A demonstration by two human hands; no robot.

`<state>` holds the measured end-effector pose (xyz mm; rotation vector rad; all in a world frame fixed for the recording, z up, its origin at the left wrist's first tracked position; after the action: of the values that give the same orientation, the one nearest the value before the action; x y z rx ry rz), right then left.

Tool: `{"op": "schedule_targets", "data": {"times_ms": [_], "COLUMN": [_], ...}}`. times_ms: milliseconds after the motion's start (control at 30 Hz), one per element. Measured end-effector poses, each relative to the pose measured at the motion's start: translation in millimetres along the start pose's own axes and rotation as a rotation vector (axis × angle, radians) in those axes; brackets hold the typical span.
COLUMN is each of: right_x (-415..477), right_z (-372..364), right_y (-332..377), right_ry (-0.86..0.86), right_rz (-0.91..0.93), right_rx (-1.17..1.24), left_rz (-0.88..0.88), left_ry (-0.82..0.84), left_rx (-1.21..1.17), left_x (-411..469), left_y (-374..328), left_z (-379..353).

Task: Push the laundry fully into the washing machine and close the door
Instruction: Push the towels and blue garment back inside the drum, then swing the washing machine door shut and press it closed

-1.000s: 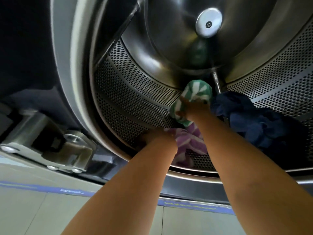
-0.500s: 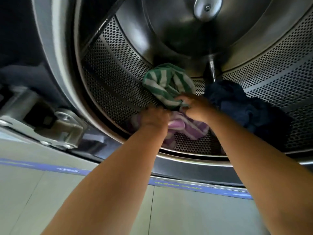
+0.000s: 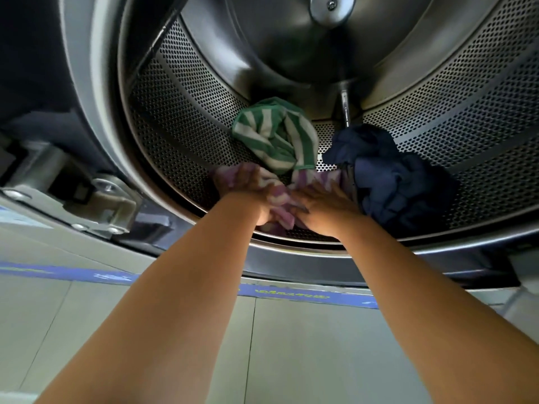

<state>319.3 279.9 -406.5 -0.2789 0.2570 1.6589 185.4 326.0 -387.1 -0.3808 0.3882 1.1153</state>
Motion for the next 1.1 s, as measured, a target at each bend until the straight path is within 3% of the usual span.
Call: {"op": "schedule_targets", "data": {"times_ms": [167,400,667,1100], "right_x": [-34,-145,-261,-486], "right_z": [17,66,118,185], "right_y": [3,20,44,86], "right_ry": [-0.159,-0.202,-0.251,-0.590], "right_rz": [-0.157,-0.294,-0.371,-0.401], "right_rx": [0.011,0.050,0.109,0.160], "left_rz": [-0.009,-0.221,-0.230,-0.231], "left_ry": [-0.027,-0.318,-0.402,-0.453], "left_rx": [0.116,0.079,-0.006,-0.301], "left_x": [-26,-115,-237,-446], "left_y": [-10,-26,-47,-127], "left_z": [16,50,70,17]}}
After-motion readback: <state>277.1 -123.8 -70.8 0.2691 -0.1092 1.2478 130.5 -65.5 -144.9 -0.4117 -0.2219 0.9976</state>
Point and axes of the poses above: each hand's wrist, its own x-axis towards the middle knuckle, its own z-axis out of the back of the hand, y = z × x, the point moved 6 cm from there along x, towards the middle knuckle, and after that the axes turned 7 degrees about -x, right-handed, at the moved point
